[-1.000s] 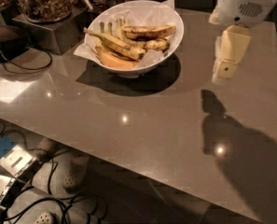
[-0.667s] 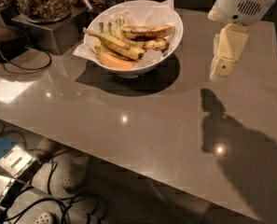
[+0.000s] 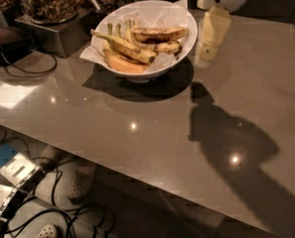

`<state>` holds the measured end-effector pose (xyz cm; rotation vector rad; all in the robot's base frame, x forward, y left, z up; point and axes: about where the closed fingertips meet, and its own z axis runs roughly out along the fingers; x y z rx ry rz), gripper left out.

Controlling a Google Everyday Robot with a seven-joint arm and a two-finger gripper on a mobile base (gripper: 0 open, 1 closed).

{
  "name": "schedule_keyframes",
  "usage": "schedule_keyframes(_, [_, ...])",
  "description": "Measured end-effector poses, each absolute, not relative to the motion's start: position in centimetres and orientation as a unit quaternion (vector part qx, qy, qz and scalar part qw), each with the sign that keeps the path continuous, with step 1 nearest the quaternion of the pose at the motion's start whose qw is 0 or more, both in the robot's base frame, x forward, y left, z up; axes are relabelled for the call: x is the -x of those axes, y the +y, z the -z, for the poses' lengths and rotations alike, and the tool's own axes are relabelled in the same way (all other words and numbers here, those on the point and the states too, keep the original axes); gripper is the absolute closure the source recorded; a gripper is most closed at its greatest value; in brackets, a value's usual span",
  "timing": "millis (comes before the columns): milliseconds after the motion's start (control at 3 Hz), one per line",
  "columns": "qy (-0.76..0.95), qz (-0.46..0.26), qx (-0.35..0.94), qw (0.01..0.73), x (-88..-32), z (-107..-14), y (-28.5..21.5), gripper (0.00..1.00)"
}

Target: Pick banana from white bowl

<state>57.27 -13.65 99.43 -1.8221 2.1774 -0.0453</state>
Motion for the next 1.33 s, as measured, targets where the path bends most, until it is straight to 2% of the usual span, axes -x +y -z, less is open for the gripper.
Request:
schedule_keyframes(333, [0.731,0.050,0.660,0.167,-61.3,-101.6,-9.0,0.00])
schedule_keyframes(667, [0.718,0.054,0.667,0.191,-62.4,-102.4,-6.8,0.00])
schedule_keyframes(1000, [0.724,0.015,0.661,0.197,-63.4,-101.3,-7.2,0.00])
schedule_keyframes(1333, [0.725,-0.034,0.651,0.222,-65.7,-101.3,-5.6,0.00])
